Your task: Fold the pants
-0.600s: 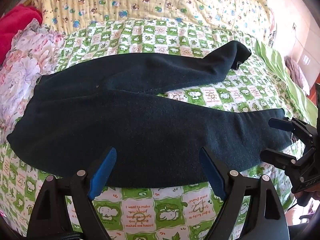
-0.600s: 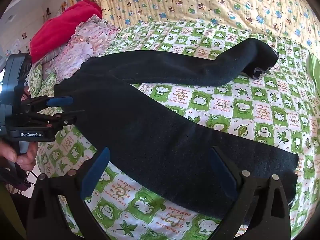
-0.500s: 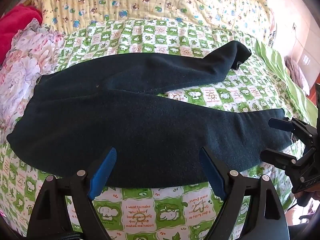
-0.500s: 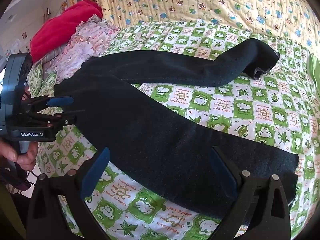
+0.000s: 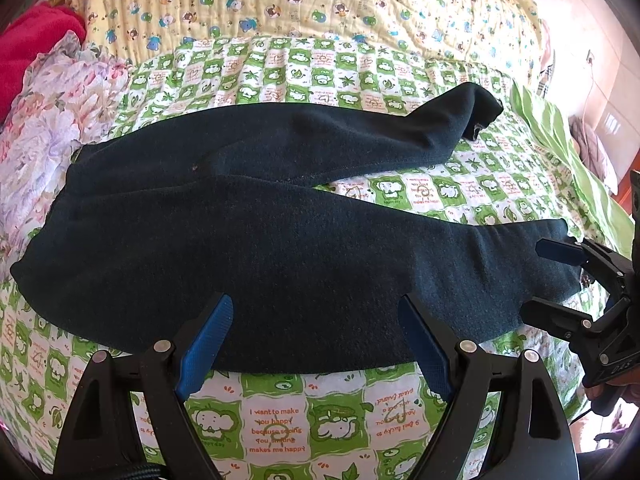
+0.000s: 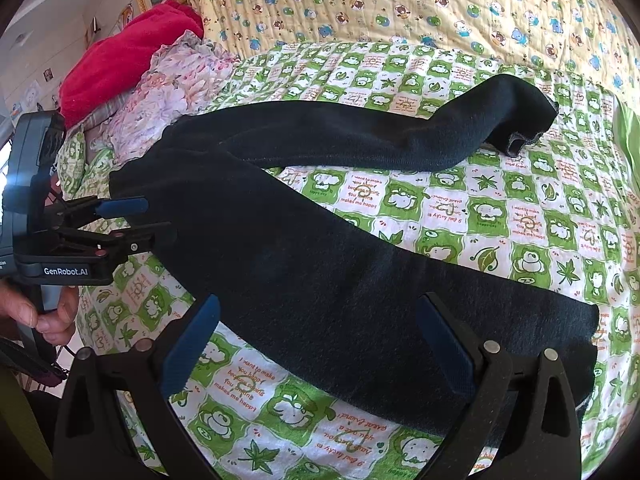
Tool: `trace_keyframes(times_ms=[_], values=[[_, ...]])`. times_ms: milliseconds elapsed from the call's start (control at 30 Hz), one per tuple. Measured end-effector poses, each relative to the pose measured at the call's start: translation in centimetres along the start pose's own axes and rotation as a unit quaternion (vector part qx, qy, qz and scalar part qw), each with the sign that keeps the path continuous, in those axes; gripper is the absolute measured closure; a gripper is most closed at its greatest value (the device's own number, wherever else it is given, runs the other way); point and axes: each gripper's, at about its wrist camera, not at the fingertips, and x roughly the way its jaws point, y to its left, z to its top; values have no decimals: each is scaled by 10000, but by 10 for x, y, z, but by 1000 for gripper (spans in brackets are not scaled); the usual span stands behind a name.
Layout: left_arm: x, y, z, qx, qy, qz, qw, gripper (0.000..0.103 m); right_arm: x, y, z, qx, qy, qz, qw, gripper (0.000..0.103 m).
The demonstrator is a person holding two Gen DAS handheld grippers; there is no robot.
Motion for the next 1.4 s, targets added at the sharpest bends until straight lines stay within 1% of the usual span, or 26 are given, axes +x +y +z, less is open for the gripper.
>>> trace_keyframes(times_ms=[200,500,633,800,1000,1100,1133,1167,1200,1267,1300,1333,1400], values=[[0,-1,0,15,-1,-15,10000,18,0,0,-1,7,14,-29,10000,4],[0,-1,0,7,-2,-18,10000,18,0,0,-2,0,-81,3,10000,4],[1,-1,2,-13,16,-53,10000,18,0,1,-2,6,-48,-8,10000,4],[0,2,5,-34,18,-86,10000,18,1,0,-2,146,94,43,9998,4],[2,4,9,-76,64,-198,9998,18,-3,-5,-1,294,-65,84,9995,4],[3,3,11,-74,102,-281,9995,18,-3,-6,-1,338,47,66,9994,4],[6,3,12,-68,192,-315,9993,18,-3,-7,-1,340,53,50,9994,4],[8,3,12,-67,277,-337,9990,18,-3,-7,0,386,31,65,9992,4],[10,4,13,-69,357,-376,9986,18,-6,-9,0,452,-186,149,9987,4],[13,4,16,-81,440,-502,9977,18,-6,-13,1,554,-212,175,9981,4],[13,4,17,-77,439,-537,9976,18,-8,-16,2,597,-311,194,9975,4],[14,4,20,-60,441,-598,9972,18,-8,-17,3,622,-245,159,9976,4],[14,4,25,-38,460,-659,9968,18,-10,-24,6,720,-283,125,9969,4]])
